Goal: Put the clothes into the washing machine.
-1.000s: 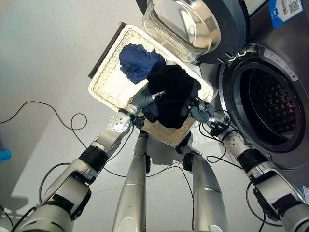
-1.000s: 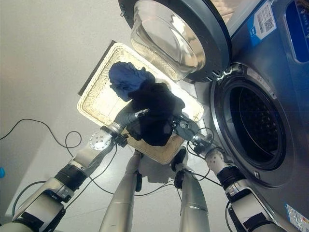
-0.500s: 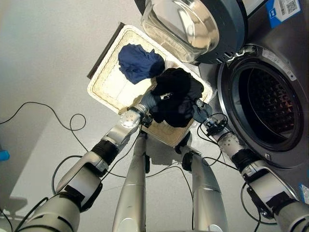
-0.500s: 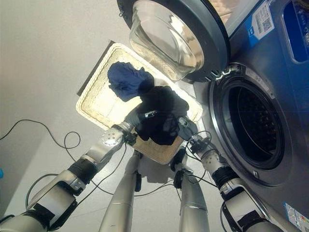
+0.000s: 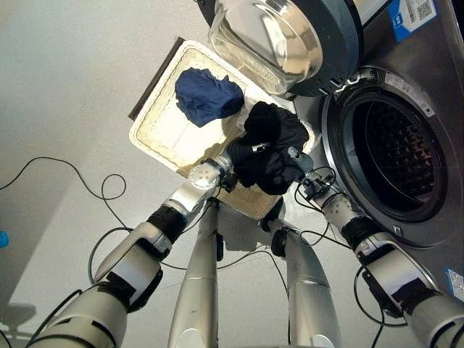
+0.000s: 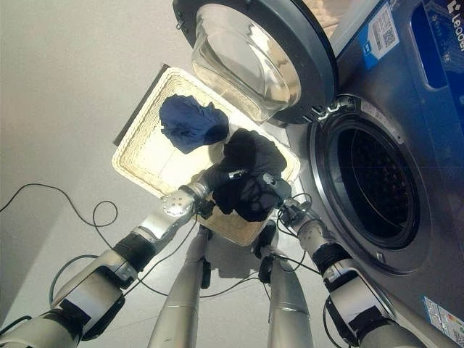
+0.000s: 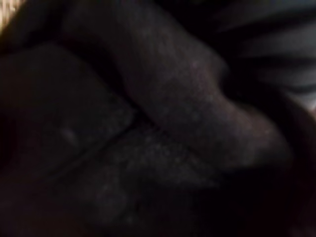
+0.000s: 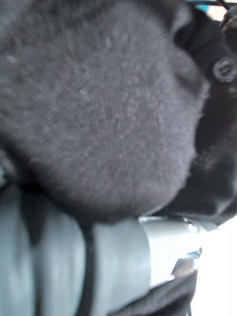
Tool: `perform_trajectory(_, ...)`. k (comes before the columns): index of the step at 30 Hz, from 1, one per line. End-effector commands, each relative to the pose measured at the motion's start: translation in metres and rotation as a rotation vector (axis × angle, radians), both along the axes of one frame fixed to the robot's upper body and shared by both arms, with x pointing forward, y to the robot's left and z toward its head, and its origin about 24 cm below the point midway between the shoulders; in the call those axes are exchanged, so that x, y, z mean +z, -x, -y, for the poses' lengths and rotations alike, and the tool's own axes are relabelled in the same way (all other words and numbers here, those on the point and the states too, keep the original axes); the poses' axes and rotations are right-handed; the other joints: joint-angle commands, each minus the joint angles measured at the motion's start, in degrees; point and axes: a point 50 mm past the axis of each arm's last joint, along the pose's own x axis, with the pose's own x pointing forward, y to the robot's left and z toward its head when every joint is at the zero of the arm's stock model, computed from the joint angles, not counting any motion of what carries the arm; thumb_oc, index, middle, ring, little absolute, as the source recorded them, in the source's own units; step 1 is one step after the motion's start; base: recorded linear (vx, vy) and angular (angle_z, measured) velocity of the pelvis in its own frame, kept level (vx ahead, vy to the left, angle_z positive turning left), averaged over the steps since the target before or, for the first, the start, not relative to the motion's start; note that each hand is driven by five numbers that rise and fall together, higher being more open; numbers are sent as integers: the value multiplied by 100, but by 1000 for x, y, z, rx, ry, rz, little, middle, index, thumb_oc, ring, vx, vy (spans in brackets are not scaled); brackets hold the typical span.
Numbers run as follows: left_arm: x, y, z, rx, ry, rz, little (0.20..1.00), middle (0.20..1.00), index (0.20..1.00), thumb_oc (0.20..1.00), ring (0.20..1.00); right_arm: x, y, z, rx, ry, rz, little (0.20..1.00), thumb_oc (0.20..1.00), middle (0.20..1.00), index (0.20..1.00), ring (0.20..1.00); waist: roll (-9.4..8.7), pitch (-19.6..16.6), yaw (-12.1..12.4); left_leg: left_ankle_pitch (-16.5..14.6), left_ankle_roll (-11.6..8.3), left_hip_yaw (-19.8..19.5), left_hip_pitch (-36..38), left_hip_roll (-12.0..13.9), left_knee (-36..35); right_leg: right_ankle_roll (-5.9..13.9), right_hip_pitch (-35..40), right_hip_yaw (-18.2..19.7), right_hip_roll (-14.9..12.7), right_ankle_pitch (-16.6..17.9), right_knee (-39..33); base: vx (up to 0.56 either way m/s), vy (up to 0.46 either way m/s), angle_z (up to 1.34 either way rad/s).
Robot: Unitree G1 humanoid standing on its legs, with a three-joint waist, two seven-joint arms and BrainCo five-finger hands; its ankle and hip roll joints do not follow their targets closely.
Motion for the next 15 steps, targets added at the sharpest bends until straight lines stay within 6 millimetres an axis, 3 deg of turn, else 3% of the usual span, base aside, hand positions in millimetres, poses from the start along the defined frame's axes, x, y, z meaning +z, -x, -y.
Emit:
perform_trajectory(1,18,17,59,-245,33,37,200,200,200,200,200,39,-4,-44,162,-6,140,1000,1000,1000,1000,1000,-39,-63,40,-440,154,375,133,-471,139,697,188,-38,239,1383,-1363,0,0,0)
perform_trajectory(12,12,19,65,-294,2,-16,200,200,200,200,200,42,-7,-48,143,33,144,1000,1000,1000,1000,1000,-21,-63,41,-422,157,352,117,-486,148,694,177,-16,249,1402,-1368,0,0,0)
perform_trajectory(13,10,20,65,-301,9,-30,200,200,200,200,200,44,-7,-46,128,20,154,200,200,200,200,200,-10,-63,41,-420,158,349,120,-488,143,696,171,-14,250,1410,-1367,0,0,0)
perform_trajectory(15,9,21,67,-306,8,-35,200,200,200,200,200,45,-6,-49,134,-3,167,200,200,200,200,200,-7,-63,36,-416,163,343,124,-496,134,696,169,-16,253,1416,-1370,0,0,0)
